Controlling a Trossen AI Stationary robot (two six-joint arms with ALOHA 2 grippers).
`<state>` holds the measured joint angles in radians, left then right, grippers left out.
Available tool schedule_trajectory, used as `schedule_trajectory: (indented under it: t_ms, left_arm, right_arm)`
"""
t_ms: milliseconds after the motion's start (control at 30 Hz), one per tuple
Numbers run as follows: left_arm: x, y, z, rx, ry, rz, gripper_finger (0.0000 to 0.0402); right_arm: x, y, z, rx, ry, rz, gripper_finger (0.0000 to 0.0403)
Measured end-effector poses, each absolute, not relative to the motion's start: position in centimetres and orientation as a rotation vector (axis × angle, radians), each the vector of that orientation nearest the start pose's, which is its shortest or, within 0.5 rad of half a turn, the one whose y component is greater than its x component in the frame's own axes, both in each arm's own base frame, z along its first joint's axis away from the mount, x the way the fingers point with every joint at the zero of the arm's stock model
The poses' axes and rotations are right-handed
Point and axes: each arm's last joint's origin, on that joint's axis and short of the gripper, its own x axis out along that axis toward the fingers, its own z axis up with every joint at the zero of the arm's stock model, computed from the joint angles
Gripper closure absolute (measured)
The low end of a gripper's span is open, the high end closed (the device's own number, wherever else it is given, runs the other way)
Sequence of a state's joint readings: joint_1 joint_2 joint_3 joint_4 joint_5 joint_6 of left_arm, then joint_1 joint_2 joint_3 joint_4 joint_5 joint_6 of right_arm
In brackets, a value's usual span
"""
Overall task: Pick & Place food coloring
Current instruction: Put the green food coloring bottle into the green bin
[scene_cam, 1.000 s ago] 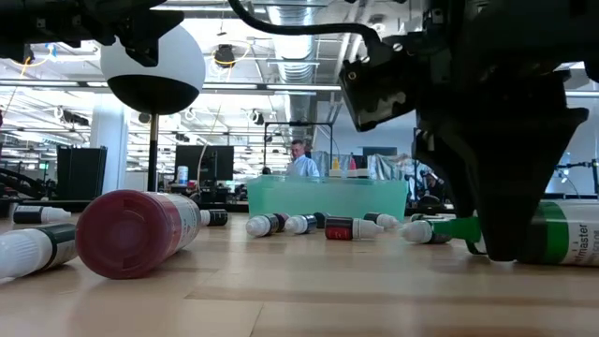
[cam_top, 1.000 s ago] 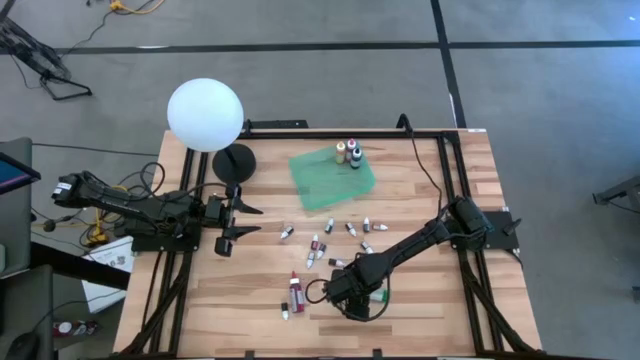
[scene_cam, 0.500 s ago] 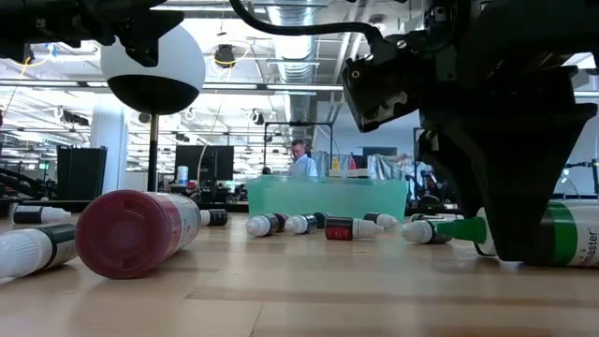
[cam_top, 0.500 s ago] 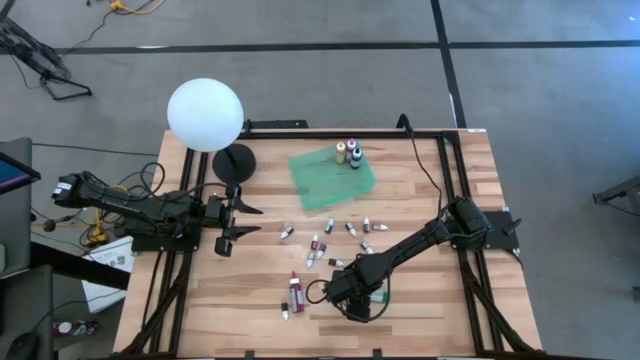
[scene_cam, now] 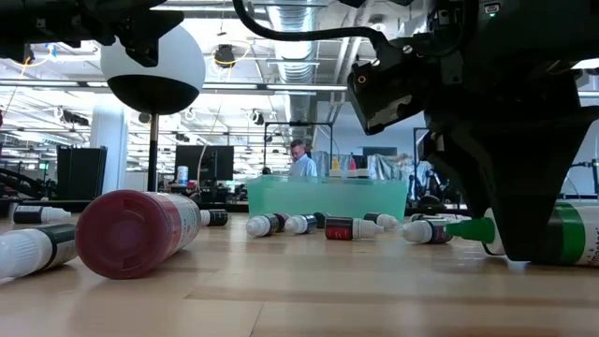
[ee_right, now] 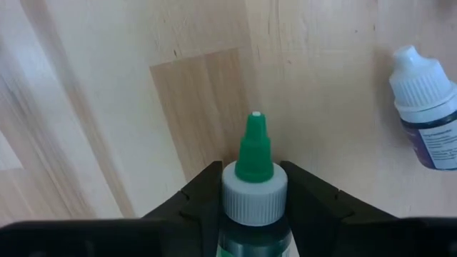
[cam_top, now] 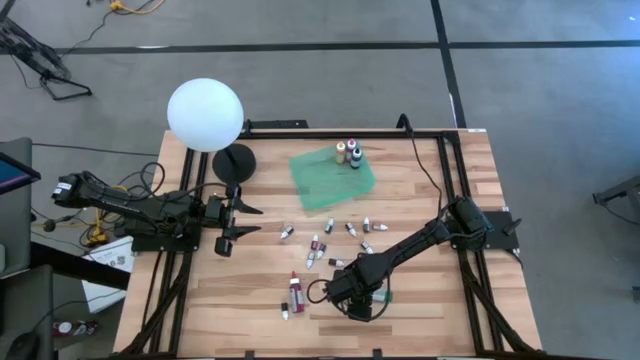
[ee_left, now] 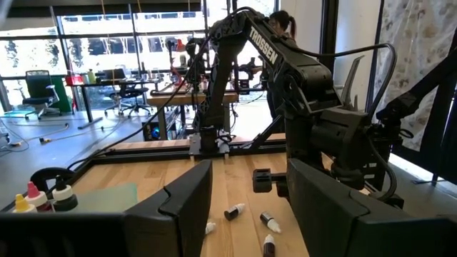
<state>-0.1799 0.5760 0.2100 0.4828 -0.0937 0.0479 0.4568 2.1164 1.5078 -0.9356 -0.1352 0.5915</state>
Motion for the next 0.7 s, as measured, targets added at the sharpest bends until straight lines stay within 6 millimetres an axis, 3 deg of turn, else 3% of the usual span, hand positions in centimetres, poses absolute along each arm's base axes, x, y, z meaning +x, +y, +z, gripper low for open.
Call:
schedule_trajectory:
  t_ms: [700]
  left_arm:
    - [14.3, -2.33, 22.66, 0.032, -0.115, -0.083, 0.0225]
  right_arm:
    - [35.58, 17.91, 14.67, 0.192, 1.589, 0.024, 0.0278]
